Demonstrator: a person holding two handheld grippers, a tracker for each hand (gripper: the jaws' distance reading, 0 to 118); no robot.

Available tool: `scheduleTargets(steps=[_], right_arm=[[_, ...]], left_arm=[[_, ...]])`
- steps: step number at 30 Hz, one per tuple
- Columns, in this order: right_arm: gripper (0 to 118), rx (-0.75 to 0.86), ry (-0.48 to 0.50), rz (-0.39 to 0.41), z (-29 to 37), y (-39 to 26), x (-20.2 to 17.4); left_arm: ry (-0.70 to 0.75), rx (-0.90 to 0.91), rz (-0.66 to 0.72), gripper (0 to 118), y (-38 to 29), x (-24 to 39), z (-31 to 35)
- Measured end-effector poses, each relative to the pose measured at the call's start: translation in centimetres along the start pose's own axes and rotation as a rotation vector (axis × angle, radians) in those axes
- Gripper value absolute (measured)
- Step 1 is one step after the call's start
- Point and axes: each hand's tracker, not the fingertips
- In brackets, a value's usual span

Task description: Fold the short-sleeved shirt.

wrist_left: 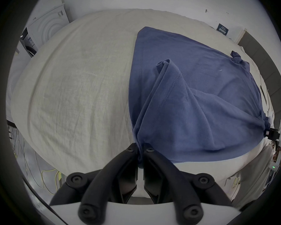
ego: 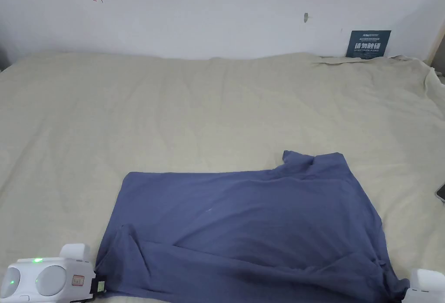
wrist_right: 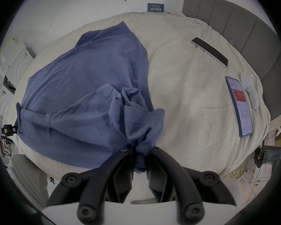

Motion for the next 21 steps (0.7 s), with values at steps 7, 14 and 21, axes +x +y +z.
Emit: scheduleTargets(steps=[7,14,21], right_arm=[[87,0.224,0.015,-0.041,5.9,3.1,-0.4],[91,0.523,0.090,-0.032,13.7,7.0,-3.1],[91,0.752,0.061,0.001,17.2,7.9,-5.6]], left_arm=[[0.018,0.166,-0.025,113,1.5,2.0,4.4],[-0.013,0.426,-0.020,113,4.6,4.8,11.9],[0.079,0.738,-0.083,89,4.7,8.7,16.1]])
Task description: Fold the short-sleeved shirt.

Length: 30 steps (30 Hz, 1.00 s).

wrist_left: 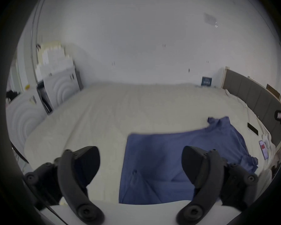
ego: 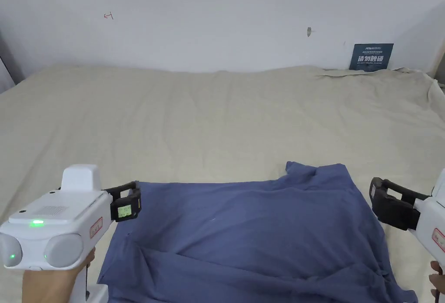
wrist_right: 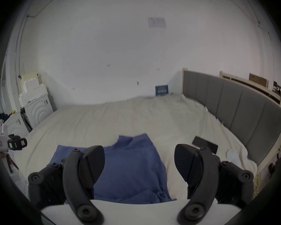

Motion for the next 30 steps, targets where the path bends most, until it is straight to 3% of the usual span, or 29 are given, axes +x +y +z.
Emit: scheduleTargets(steps=[1,2,3,4,5,6,9,17,25,28,30], right_arm=[[90,0.025,-0.009,0.015,0.1,0.0,-0.3],[83,0.040,-0.017,0.025,0.2,0.0,-0.7],[73,0.057,-0.016,0.035,0.2,0.0,-1.0],[54,0.077,-0.022,0.053,0.3,0.0,-1.3],[13,0.095,-0.032,0.078,0.4,-0.1,-1.8],[0,0.107,-0.038,0.103,0.4,-0.2,-2.2],[0,0.085,0.013,0.112,0.5,0.2,-2.0],[0,0.063,0.005,0.112,-1.6,0.4,-3.1],[0,0.018,0.002,0.117,-5.0,0.3,-3.4],[0,0.000,-0.004,0.115,-6.5,0.3,-3.3],[0,-0.015,-0.007,0.105,-7.6,0.1,-3.1]], left_arm=[[-0.002,0.033,-0.011,75,0.0,0.4,0.2],[-0.013,0.058,-0.014,42,-0.1,0.8,0.3],[-0.023,0.070,-0.019,17,-0.2,1.1,0.3],[-0.043,0.074,-0.026,3,-0.3,1.4,0.2],[-0.044,0.070,-0.030,1,-0.5,1.7,0.0],[-0.058,0.070,-0.032,0,-0.7,2.0,-0.1],[-0.069,0.055,-0.029,0,-1.2,2.1,-1.3],[-0.106,-0.028,0.014,0,-1.2,1.2,-5.0],[-0.153,-0.293,0.087,0,0.1,-1.7,-14.8],[-0.142,-0.364,0.125,16,0.3,-2.8,-18.7],[-0.104,-0.411,0.140,56,0.4,-3.4,-21.5]])
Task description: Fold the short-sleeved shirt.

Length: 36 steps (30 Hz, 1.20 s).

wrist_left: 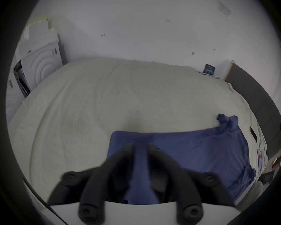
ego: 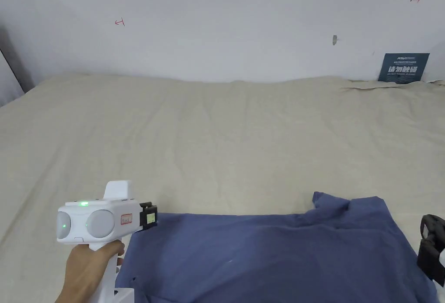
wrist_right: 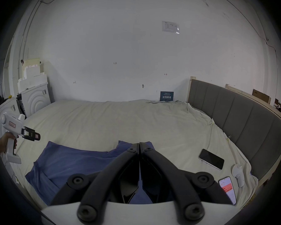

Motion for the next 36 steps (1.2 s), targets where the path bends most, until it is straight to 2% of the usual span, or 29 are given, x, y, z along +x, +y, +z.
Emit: scheduleTargets(steps=[2,3,16,19,22,23,26,29,32,36], right_arm=[[0,-0.015,-0.006,0.000,-1.0,-0.3,0.2],[0,-0.022,-0.014,0.002,-1.5,-0.5,0.3],[0,-0.097,-0.085,-0.031,-5.1,-2.2,2.0],[0,-0.108,-0.090,-0.029,-5.5,-2.7,2.2],[0,-0.118,-0.093,-0.027,-5.7,-2.9,2.3],[0,-0.121,-0.092,-0.027,-5.8,-3.0,2.4],[0,-0.131,-0.088,-0.028,-6.2,-2.9,2.5],[0,-0.131,-0.084,-0.033,-6.6,-2.6,2.7],[0,-0.135,-0.068,-0.049,-7.4,-2.3,3.2],[0,-0.172,-0.020,-0.088,-10.3,-1.6,4.4]], left_arm=[[0.056,-0.060,-0.009,93,1.2,-0.6,-2.5],[0.069,-0.073,-0.023,99,1.5,-0.8,-3.5],[0.156,-0.215,-0.078,97,3.5,-2.2,-13.5],[0.156,-0.265,-0.090,83,3.1,-1.6,-14.9],[0.068,-0.258,-0.032,48,3.0,-1.1,-14.5],[0.092,-0.268,-0.040,37,3.1,-0.8,-14.4],[0.046,-0.270,-0.045,4,3.0,-0.8,-14.3],[0.033,-0.252,-0.047,0,2.7,-0.7,-13.7],[-0.061,-0.202,0.033,0,3.1,-1.3,-11.7],[-0.094,-0.139,-0.010,0,2.8,-0.9,-7.8]])
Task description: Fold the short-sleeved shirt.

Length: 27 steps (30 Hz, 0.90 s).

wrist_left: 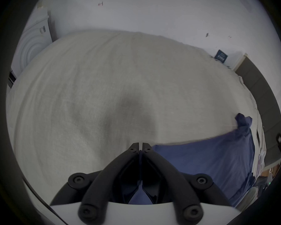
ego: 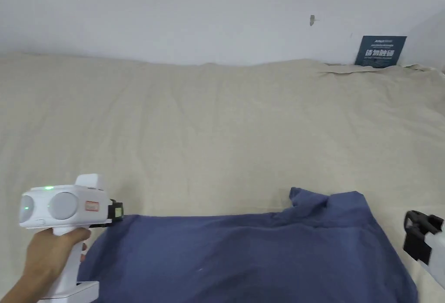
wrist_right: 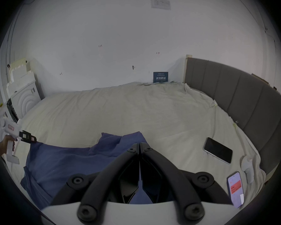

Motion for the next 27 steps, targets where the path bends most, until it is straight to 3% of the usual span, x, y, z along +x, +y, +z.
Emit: scheduleTargets(steps=[4,5,6,7,8,9,11,12,19,22,24,26,27], right_arm=[[0,-0.096,0.030,-0.012,-5.3,1.4,1.2],[7,-0.129,0.036,0.004,-6.7,1.7,1.3],[24,-0.152,0.036,0.002,-8.0,1.8,1.5],[49,-0.189,0.042,-0.016,-9.4,1.8,1.8],[49,-0.238,0.027,-0.009,-10.8,1.8,1.9],[58,-0.270,0.038,-0.019,-12.0,1.6,2.1],[100,-0.322,0.045,-0.025,-14.3,0.6,2.8],[104,-0.333,0.035,-0.030,-15.2,0.2,2.9],[103,-0.407,-0.024,0.042,-17.6,-0.5,1.6],[95,-0.435,-0.040,0.101,-18.8,-0.8,1.0],[67,-0.444,-0.031,0.102,-19.2,-1.0,0.8],[27,-0.445,-0.030,0.103,-19.1,-1.4,0.5],[17,-0.446,-0.034,0.117,-19.0,-1.5,0.3]], left_arm=[[-0.023,0.045,-0.018,0,-1.0,1.0,3.5],[-0.027,0.050,-0.017,0,-1.2,1.1,4.0],[-0.029,0.056,-0.016,0,-1.3,1.3,4.6],[-0.029,0.058,-0.017,0,-1.4,1.4,4.9],[-0.028,0.059,-0.020,0,-1.4,1.5,5.2],[-0.026,0.062,-0.021,0,-1.5,1.5,5.5],[-0.027,0.066,-0.021,0,-1.4,1.5,5.9],[-0.029,0.066,-0.017,0,-1.5,1.4,6.1],[-0.028,0.063,-0.013,0,-1.7,1.0,6.3],[-0.030,0.057,-0.011,0,-1.7,0.8,6.1],[-0.029,0.055,-0.012,0,-1.8,0.8,6.1],[-0.031,0.053,-0.011,0,-1.8,0.9,6.1],[-0.032,0.052,-0.010,0,-1.8,0.9,6.1]])
